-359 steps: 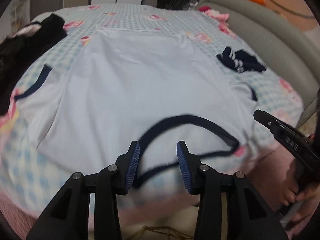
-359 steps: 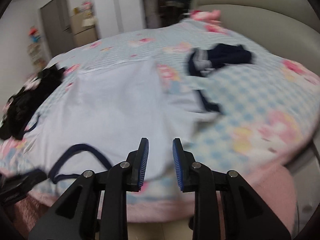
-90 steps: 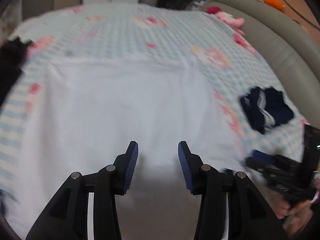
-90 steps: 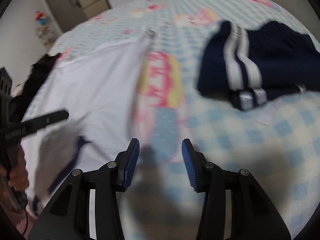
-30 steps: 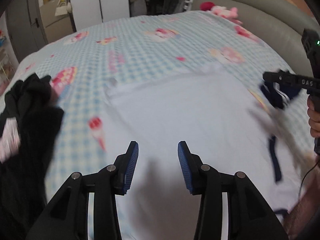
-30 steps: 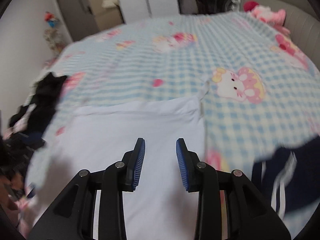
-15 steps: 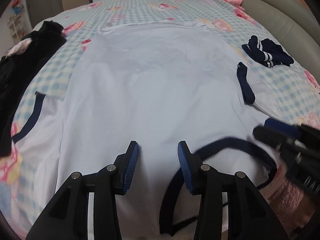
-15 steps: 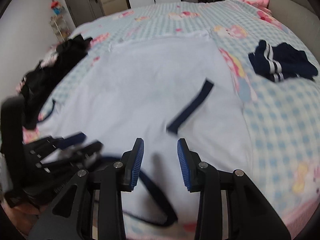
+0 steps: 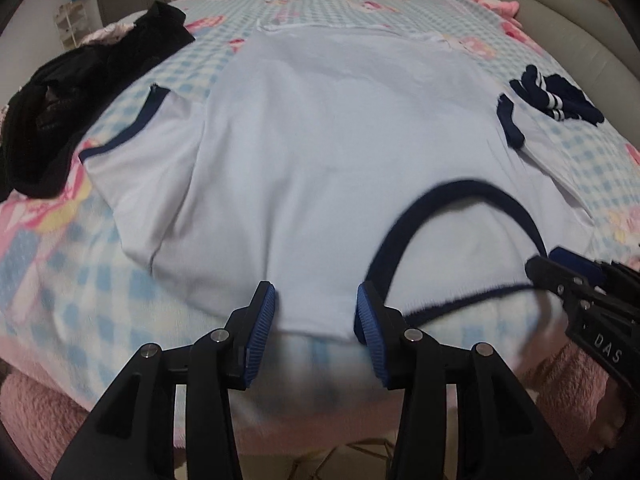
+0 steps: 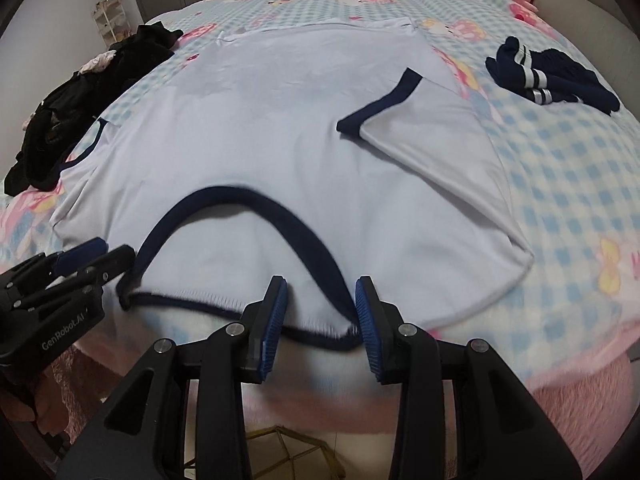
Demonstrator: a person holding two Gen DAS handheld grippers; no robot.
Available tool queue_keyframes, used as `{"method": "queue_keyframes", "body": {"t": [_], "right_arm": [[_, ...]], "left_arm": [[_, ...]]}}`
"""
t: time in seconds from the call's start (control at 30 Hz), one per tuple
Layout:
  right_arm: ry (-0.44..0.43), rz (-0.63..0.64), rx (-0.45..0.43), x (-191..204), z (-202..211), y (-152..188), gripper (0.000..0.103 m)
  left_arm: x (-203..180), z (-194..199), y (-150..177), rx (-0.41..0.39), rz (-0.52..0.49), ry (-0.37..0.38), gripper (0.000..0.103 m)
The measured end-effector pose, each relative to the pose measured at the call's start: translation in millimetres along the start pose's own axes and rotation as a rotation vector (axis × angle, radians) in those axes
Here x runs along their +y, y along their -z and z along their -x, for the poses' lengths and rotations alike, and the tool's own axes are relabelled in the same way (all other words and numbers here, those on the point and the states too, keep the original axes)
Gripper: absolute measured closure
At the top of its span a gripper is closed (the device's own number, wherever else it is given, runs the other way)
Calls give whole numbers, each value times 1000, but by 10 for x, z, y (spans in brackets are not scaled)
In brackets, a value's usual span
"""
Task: Fold clothes
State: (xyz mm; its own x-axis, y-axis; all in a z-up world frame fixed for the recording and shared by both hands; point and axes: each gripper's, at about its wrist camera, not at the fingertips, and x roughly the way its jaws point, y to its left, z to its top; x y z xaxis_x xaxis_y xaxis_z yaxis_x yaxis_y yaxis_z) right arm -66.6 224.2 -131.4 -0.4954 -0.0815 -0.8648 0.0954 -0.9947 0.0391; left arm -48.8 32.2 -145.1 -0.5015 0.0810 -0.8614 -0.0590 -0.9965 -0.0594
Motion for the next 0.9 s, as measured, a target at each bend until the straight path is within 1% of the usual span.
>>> {"method": "queue_keyframes", "body": {"t": [0.07, 0.1, 0.2, 0.23, 0.27, 0.3, 0.37, 0.47, 0.53, 0.6, 0.7, 0.77, 0.87, 0.9], "right_arm": [[19, 3, -17, 25, 63, 35, 67], [13, 1, -39, 40, 119, 37, 67], [-39, -12, -130, 89, 319, 11, 67], [-56, -11, -151, 111, 351, -5, 67], [-70, -6, -162, 137, 366, -20, 67], [-80, 4, -158, 169, 346, -24, 67], [-66, 28, -96, 224, 178, 16, 67], [-50, 27, -27, 240, 1, 96, 67], [-83, 52, -27, 378, -5, 17, 64], [-126, 83, -36, 544, 10, -90, 64], [-190, 129, -50, 793, 33, -251, 63], [-233, 160, -59, 960, 49, -359, 63], [-297, 206, -72, 1209, 72, -520, 63], [-319, 222, -77, 1292, 80, -573, 63]], "left_arm": [[5, 35, 77, -8, -16, 11, 58], [12, 61, 107, -11, -22, 27, 57], [134, 170, 136, -29, 41, 125, 57], [192, 217, 141, -47, 69, 140, 57], [264, 258, 137, -68, 97, 137, 57], [337, 298, 132, -88, 124, 132, 57], [523, 332, 114, -102, 181, 135, 57], [890, 410, 127, -144, 295, 153, 57], [1142, 441, 122, -169, 368, 158, 57], [1370, 414, 82, -181, 426, 154, 57], [1626, 315, -35, -190, 486, 201, 57], [1728, 218, -171, -186, 492, 217, 57], [1887, -36, -306, -156, 511, 330, 57], [1938, -135, -307, -139, 540, 367, 57]]}}
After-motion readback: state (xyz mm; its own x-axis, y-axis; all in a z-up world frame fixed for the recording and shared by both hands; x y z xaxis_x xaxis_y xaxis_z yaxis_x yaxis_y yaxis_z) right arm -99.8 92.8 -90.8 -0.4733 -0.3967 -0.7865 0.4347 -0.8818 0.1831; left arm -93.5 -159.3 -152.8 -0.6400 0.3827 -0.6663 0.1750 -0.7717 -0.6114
